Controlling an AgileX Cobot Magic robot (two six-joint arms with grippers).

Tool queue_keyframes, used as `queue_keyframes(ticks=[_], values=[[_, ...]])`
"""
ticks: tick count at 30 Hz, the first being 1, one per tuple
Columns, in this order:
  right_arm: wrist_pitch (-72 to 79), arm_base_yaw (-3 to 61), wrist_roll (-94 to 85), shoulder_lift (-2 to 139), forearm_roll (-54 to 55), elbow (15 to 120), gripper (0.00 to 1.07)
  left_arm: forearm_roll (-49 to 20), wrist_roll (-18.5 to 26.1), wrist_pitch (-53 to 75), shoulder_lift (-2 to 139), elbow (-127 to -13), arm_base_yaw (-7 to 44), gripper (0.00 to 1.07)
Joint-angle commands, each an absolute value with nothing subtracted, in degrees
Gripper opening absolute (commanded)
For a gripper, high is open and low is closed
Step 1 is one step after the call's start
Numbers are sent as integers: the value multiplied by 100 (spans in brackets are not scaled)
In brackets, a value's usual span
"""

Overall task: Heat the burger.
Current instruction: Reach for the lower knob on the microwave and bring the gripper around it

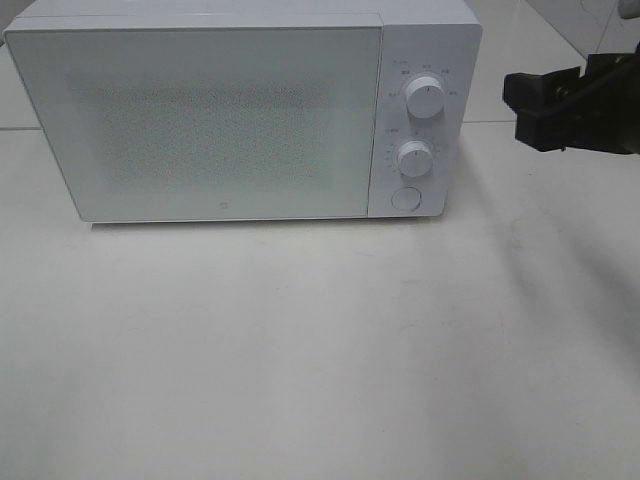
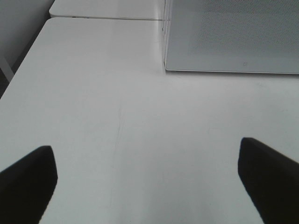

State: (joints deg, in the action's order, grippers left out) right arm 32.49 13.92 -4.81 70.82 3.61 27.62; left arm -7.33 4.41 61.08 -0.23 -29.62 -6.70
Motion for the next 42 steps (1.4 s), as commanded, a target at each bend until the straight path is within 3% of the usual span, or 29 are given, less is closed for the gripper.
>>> queue_keyframes(ticks=[1, 17, 29, 42], values=[[3810, 1713, -1192, 7357, 1358, 2756, 75, -739, 413, 6125, -172, -2956, -688, 98], [5695, 3123, -2441, 8486, 3850, 2756, 75, -739, 413, 6125, -172, -2956, -688, 98], [6847, 3810, -2441, 9127, 4234, 2756, 75, -739, 413, 6125, -172, -2956, -688, 98], [7953, 4418, -2441, 9551, 5546, 2762, 75, -739, 413, 6125, -172, -2956, -688, 98]])
